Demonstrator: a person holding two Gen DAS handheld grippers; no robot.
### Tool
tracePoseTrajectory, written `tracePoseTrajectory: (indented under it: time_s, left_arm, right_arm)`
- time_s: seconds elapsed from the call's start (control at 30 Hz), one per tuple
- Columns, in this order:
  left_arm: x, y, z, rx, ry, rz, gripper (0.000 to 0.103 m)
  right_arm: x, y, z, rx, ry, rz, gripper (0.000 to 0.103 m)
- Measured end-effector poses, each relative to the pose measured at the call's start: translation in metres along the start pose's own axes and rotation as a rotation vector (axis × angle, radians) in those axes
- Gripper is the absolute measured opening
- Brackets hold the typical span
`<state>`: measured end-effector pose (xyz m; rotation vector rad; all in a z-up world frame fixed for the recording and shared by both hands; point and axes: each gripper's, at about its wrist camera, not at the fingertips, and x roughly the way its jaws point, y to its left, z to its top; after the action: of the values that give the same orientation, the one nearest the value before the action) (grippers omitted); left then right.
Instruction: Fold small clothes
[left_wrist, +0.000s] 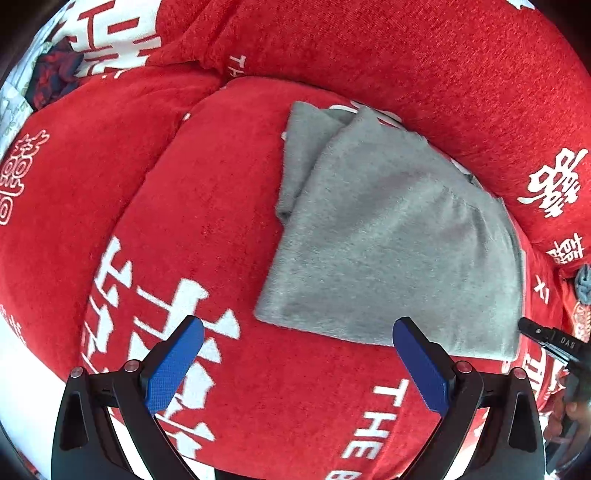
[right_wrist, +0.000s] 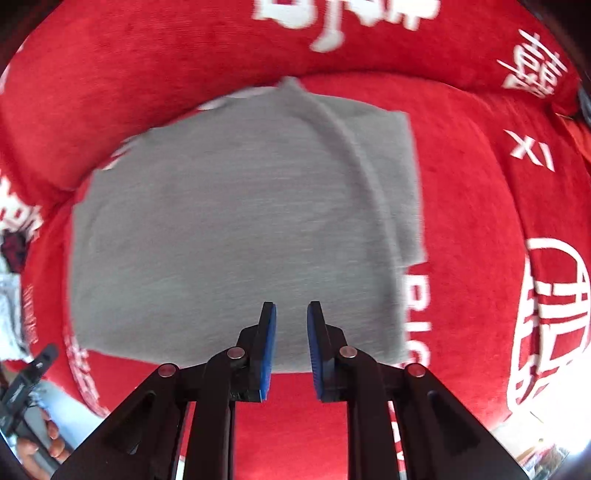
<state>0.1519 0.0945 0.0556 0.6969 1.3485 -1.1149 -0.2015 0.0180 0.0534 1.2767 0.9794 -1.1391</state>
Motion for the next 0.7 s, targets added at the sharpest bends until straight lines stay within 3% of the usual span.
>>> tracePoseTrajectory:
  time_s: [0.23, 0.7]
  left_arm:
    - [-0.001, -0.007, -0.002, 0.014, 0.012, 0.043, 0.103]
    - [-0.005, -0.003, -0.007, 0.006, 0.031, 0.082, 0.103]
  right_arm:
    - [0.004, 0.020, -0.020, -0.032, 0.052, 0.093, 0.028]
    - [0.027, 0.029, -0.029, 0.018, 0.140, 0.215, 0.031]
